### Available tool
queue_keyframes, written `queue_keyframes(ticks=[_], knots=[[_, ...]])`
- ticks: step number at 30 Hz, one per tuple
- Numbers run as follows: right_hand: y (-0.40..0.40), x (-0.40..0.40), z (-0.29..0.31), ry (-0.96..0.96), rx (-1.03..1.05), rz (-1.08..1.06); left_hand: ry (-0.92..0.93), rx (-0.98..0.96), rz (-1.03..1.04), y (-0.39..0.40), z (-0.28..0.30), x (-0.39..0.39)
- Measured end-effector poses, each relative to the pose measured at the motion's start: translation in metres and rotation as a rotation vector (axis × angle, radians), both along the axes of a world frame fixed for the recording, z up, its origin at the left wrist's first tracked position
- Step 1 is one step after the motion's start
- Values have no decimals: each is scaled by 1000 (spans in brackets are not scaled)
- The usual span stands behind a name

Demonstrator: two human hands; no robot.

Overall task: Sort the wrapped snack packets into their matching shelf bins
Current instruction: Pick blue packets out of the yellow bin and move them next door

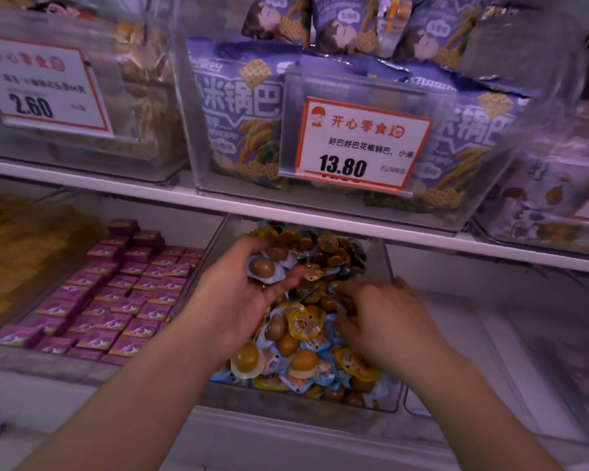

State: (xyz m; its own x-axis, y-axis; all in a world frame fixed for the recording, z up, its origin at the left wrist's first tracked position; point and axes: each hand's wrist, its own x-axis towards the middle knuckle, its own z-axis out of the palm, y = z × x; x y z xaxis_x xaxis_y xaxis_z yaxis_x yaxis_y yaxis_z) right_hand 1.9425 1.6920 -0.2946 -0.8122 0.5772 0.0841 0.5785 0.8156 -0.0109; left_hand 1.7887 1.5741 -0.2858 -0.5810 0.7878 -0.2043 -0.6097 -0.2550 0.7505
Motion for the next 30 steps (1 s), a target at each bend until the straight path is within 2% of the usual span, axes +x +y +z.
queue_keyframes(ticks=[3,4,6,8,9,11,13,18,23,26,28,30], knots=[[11,0,8,206,-118,-36,175,-69,21,-4,-4,0],[16,0,9,280,-122,-54,280,-95,42,-7,-6,-1],[21,-5,10,417,-59,-38,603,-193,86,-11,-12,-3],[23,-13,7,404,77,34,885,-278,78,-14,-18,-6],[24,-18,2,323,112,80,950,-303,58,-15,-21,-7],[29,-25,-6,120,61,110,959,-319,18,-17,-26,-8],[35,-30,-10,12,-6,96,906,-315,-7,-18,-27,-12],[27,-41,-17,46,47,21,831,-287,-22,-22,-25,-14],[20,-34,-5,316,17,-16,854,-252,45,-21,-21,-11],[12,-22,11,577,-127,-57,907,-235,97,-18,-17,-5],[2,-14,20,772,-430,-139,977,-219,164,-15,-15,4],[-18,-11,21,1006,-883,-217,1073,-181,237,-10,-14,17]])
